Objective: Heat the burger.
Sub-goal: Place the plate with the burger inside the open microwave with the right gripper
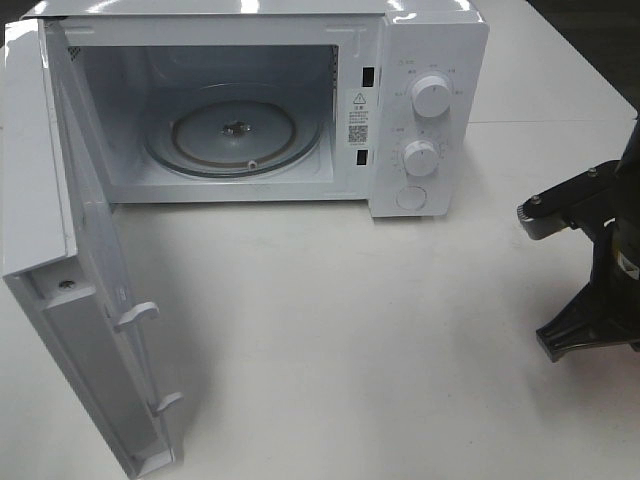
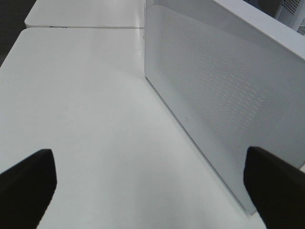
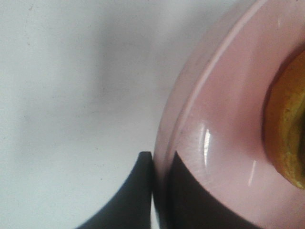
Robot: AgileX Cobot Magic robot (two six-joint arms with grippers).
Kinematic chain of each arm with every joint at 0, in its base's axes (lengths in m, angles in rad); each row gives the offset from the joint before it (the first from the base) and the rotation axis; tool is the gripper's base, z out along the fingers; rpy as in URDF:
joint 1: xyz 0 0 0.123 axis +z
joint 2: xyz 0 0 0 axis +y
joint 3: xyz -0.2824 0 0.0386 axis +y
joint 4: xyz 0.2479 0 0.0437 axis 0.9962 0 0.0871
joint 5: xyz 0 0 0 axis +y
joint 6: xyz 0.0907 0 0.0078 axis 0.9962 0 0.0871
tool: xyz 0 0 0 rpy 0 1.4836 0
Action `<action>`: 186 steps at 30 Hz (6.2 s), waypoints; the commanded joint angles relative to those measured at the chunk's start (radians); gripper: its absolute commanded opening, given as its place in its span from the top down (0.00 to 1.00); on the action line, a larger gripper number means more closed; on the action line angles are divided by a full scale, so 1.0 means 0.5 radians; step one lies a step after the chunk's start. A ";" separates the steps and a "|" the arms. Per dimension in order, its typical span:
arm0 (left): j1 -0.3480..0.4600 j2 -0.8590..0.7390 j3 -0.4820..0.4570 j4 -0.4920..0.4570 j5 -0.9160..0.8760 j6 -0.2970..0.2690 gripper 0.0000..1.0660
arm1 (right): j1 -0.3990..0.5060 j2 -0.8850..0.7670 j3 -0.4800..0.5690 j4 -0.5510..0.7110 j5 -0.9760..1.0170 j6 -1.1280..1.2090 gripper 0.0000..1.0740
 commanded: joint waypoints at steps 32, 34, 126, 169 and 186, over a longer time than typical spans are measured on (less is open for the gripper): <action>0.006 -0.032 0.004 -0.018 0.004 -0.010 0.06 | 0.866 -0.036 -0.006 -0.072 0.254 -0.158 1.00; 0.006 -0.032 0.004 -0.018 0.004 -0.010 0.06 | 0.894 -0.036 -0.006 -0.084 0.254 -0.158 1.00; 0.006 -0.032 0.004 -0.018 0.004 -0.010 0.06 | 1.282 -0.036 -0.060 -0.674 -0.662 -1.482 0.99; 0.006 -0.032 0.004 -0.018 0.004 -0.010 0.06 | 0.500 -0.036 -0.340 0.922 -1.012 -3.880 1.00; 0.006 -0.032 0.004 -0.018 0.004 -0.010 0.06 | 0.500 0.054 -0.384 0.830 -1.264 -3.766 1.00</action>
